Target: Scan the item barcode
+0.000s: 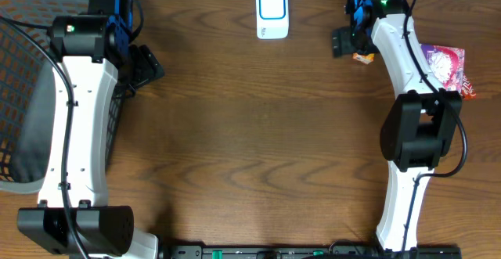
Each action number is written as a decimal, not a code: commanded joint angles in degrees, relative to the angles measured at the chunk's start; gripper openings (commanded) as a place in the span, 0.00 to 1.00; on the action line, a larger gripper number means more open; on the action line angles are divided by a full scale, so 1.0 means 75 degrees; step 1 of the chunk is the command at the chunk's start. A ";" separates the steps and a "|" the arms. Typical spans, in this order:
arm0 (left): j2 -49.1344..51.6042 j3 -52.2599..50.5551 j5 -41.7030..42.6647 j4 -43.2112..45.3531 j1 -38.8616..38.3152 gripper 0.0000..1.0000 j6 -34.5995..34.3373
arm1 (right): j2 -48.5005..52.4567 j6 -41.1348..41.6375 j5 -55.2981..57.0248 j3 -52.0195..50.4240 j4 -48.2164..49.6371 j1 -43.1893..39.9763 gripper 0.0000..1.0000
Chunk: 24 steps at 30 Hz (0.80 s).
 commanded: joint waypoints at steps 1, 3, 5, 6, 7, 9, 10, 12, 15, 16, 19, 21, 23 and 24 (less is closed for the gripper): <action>0.0041 0.0047 -0.0125 -0.0026 0.0017 0.98 -0.0122 | -0.0702 0.0562 -0.0219 -0.0067 -0.0093 0.0047 0.99; 0.0041 0.0047 -0.0125 -0.0026 0.0017 0.98 -0.0122 | -0.1139 0.0632 -0.0219 -0.0067 -0.0134 0.0052 0.99; 0.0041 0.0047 -0.0125 -0.0026 0.0017 0.98 -0.0122 | -0.1620 0.0764 -0.0216 -0.0067 -0.0181 0.0070 0.99; 0.0041 0.0047 -0.0125 -0.0026 0.0017 0.98 -0.0122 | -0.1848 0.0833 -0.0213 -0.0067 -0.0201 0.0079 0.99; 0.0041 0.0047 -0.0125 -0.0026 0.0017 0.98 -0.0122 | -0.2142 0.0889 -0.0213 -0.0067 -0.0254 0.0087 0.99; 0.0041 0.0047 -0.0125 -0.0023 0.0017 0.98 -0.0122 | -0.2702 0.1067 -0.0213 -0.0070 -0.0423 0.0125 0.99; 0.0041 0.0047 -0.0125 -0.0023 0.0017 0.98 -0.0122 | -0.2914 0.1151 -0.0213 -0.0070 -0.0498 0.0152 0.99; 0.0041 0.0047 -0.0125 -0.0026 0.0017 0.98 -0.0122 | -0.3401 0.1346 -0.0210 -0.0070 -0.0673 0.0233 0.99; 0.0041 0.0047 -0.0125 -0.0026 0.0017 0.98 -0.0122 | -0.3940 0.1480 -0.0146 -0.0073 -0.0938 0.0446 0.99; 0.0041 0.0047 -0.0125 -0.0023 0.0017 0.98 -0.0122 | -0.4097 0.1577 0.0020 -0.0073 -0.1052 0.0548 0.99; 0.0041 0.0047 -0.0125 -0.0026 0.0017 0.98 -0.0122 | -0.4433 0.1813 0.0836 -0.0079 -0.1492 0.0933 0.99; 0.0041 0.0047 -0.0125 -0.0026 0.0017 0.98 -0.0122 | -0.4558 0.1970 0.1405 -0.0085 -0.1874 0.1227 0.99; 0.0041 0.0047 -0.0125 -0.0026 0.0017 0.98 -0.0122 | -0.4587 0.1970 0.1679 -0.0085 -0.2136 0.1448 0.99; 0.0041 0.0047 -0.0125 -0.0026 0.0017 0.98 -0.0122 | -0.4587 0.1970 0.1775 -0.0085 -0.2267 0.1562 0.99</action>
